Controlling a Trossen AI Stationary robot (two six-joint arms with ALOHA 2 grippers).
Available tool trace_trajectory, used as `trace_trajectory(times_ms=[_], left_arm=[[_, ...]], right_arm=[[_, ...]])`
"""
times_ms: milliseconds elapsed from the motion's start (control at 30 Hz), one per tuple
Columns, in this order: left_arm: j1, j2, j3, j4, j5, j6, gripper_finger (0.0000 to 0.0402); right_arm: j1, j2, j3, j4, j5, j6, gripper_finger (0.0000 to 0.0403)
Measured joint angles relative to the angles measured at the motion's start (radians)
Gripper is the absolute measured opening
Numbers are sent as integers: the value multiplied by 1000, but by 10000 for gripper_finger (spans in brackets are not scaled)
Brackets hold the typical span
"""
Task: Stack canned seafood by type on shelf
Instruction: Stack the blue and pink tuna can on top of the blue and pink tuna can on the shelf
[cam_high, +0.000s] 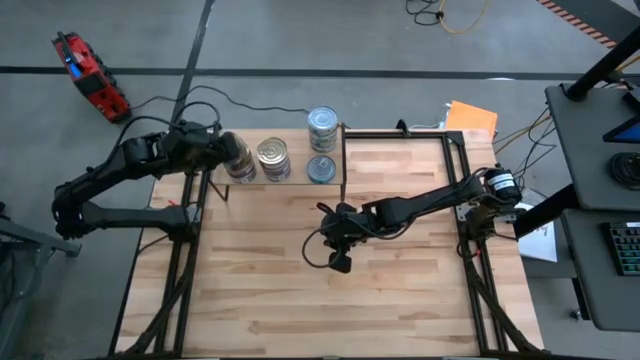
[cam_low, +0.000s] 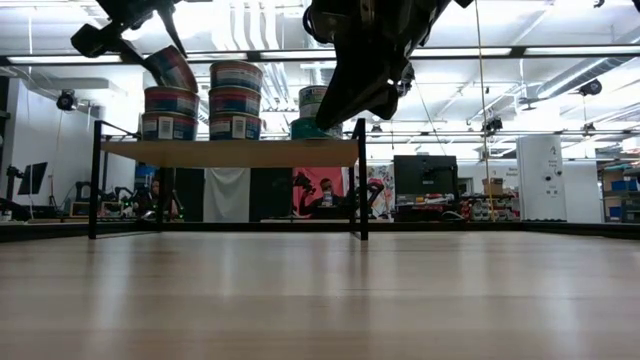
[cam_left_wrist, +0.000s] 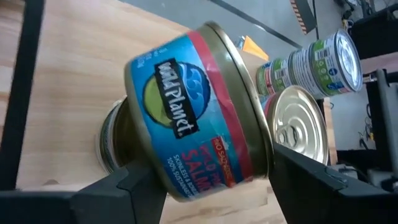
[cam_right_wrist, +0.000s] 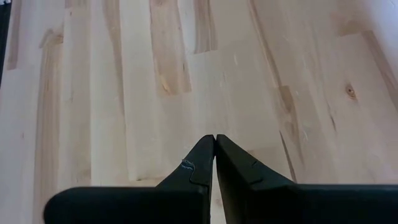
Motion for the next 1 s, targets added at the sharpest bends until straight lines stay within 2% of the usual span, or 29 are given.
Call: trace_trajectory(times_ms=[1000], left_arm=[[0,-1,0,-14,114,-23,237]], right_arm=[[-15,0,0,0,-1,-15,9]])
